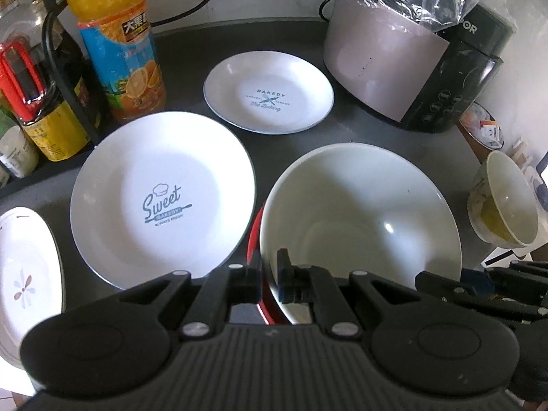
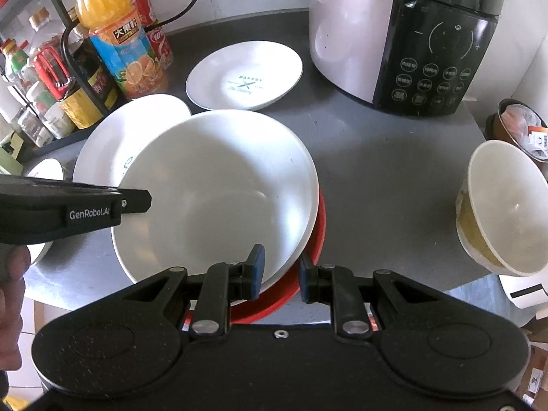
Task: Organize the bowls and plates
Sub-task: 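Lift the white bowl with the right gripper and lower it into the red bowl, then open the right gripper to release the white bowl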
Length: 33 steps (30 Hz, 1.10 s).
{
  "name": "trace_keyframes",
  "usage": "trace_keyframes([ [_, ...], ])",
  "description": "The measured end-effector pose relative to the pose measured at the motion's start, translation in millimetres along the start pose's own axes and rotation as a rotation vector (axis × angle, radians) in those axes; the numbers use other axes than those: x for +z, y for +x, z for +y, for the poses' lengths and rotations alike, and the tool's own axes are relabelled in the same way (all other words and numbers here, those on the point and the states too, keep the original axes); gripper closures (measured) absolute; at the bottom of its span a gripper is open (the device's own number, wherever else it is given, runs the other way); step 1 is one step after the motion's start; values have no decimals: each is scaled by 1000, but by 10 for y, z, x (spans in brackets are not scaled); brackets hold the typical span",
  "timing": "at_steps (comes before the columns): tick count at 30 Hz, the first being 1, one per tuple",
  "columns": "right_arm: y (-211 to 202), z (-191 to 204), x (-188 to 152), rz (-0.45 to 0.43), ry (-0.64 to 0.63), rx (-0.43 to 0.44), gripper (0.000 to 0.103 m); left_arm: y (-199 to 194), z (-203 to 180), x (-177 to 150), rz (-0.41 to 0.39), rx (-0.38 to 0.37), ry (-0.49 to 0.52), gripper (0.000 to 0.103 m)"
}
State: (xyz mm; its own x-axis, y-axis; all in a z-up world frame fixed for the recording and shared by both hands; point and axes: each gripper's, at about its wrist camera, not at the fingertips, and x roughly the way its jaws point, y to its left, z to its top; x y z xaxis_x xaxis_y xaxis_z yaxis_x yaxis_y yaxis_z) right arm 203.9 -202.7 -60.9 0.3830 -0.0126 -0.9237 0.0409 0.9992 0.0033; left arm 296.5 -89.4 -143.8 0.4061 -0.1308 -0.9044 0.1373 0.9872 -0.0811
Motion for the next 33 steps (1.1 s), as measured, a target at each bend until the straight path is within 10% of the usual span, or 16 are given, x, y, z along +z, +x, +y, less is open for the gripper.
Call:
trace_keyframes([
  [20, -198, -1, 30, -47, 1, 9, 68, -160, -22, 112, -18, 13, 1, 89],
  [25, -380, -19, 42, -110, 10, 34, 39, -248, -56, 157, -50, 27, -4, 43],
  [33, -443, -212, -36, -129, 67, 38, 39, -324, -207, 212, -68, 21, 11, 37],
])
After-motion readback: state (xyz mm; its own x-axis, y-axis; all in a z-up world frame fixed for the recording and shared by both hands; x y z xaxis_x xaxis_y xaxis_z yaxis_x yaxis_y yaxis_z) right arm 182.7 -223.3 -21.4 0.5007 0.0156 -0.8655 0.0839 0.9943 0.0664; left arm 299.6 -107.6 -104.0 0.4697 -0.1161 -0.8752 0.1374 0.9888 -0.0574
